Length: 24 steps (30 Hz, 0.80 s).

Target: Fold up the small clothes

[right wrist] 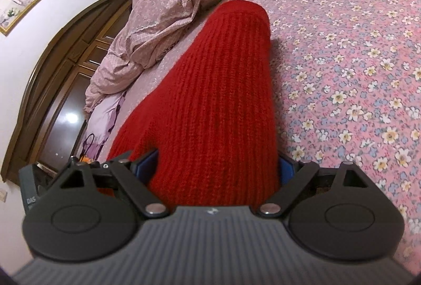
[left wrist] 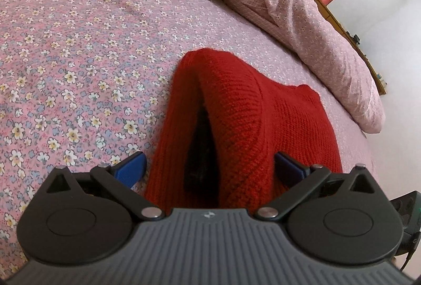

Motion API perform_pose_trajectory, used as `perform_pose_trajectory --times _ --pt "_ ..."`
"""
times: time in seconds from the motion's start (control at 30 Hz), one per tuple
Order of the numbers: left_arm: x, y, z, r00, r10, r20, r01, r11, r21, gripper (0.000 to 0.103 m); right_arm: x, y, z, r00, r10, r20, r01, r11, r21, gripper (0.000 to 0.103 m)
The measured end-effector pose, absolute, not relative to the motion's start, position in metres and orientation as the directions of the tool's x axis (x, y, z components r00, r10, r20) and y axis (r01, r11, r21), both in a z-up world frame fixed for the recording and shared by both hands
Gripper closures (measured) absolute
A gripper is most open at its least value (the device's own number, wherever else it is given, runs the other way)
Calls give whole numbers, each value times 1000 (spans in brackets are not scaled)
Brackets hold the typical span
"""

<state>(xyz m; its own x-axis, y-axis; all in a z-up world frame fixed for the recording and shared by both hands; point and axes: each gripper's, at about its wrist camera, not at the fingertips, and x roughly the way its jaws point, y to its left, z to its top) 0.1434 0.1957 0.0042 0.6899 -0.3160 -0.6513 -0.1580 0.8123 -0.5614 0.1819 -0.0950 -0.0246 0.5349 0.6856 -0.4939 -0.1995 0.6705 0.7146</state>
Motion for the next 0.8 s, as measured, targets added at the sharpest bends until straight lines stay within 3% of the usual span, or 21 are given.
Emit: perform_pose_trajectory --times 0.33,0.53,0.8 --pt "139 191 4 704 -332 -628 -147 797 -586 0 179 -80 -20 572 683 -455 -292 687 665 16" --pt "136 190 6 710 -362 -604 -148 762 -631 10 176 -80 -13 592 676 -439 -298 690 660 23" --pt "121 188 22 738 -342 -581 -132 772 -622 16 164 -84 2 603 709 -366 -306 629 714 29"
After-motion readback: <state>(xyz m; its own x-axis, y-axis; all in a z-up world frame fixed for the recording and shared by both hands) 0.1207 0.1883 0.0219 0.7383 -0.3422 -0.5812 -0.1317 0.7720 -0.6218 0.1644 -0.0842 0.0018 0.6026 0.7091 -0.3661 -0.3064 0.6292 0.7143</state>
